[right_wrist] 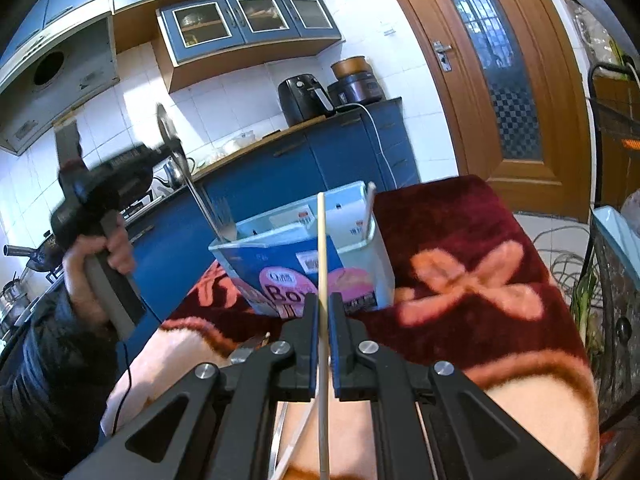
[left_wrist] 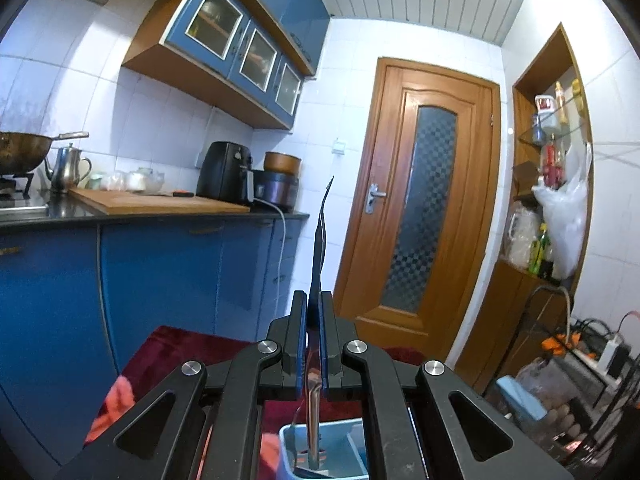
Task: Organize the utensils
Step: 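Carry the knife into the caddy with the left tool while the right tool carries the chopstick over it, then open the right tool to drop the wooden chopstick while the left tool releases the knife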
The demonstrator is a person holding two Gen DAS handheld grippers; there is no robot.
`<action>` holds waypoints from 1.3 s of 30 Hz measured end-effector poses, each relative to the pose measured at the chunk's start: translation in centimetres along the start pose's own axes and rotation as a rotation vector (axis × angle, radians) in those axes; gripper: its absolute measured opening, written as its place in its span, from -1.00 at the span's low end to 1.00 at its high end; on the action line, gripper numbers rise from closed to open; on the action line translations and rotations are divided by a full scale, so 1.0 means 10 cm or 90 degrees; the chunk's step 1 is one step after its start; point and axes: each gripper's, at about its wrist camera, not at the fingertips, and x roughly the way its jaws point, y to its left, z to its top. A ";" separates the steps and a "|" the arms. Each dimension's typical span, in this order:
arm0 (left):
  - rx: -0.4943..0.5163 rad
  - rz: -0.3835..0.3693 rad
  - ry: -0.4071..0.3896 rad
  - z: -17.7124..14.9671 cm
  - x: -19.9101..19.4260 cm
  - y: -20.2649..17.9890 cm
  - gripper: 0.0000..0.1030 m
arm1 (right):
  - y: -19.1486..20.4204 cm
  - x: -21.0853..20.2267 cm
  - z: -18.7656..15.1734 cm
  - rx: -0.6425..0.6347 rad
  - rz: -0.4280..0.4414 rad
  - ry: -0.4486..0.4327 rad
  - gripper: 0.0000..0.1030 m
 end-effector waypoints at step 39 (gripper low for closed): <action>-0.008 -0.029 0.064 -0.62 0.19 0.06 -0.58 | 0.27 0.96 0.84 -0.112 -0.100 -0.174 -0.49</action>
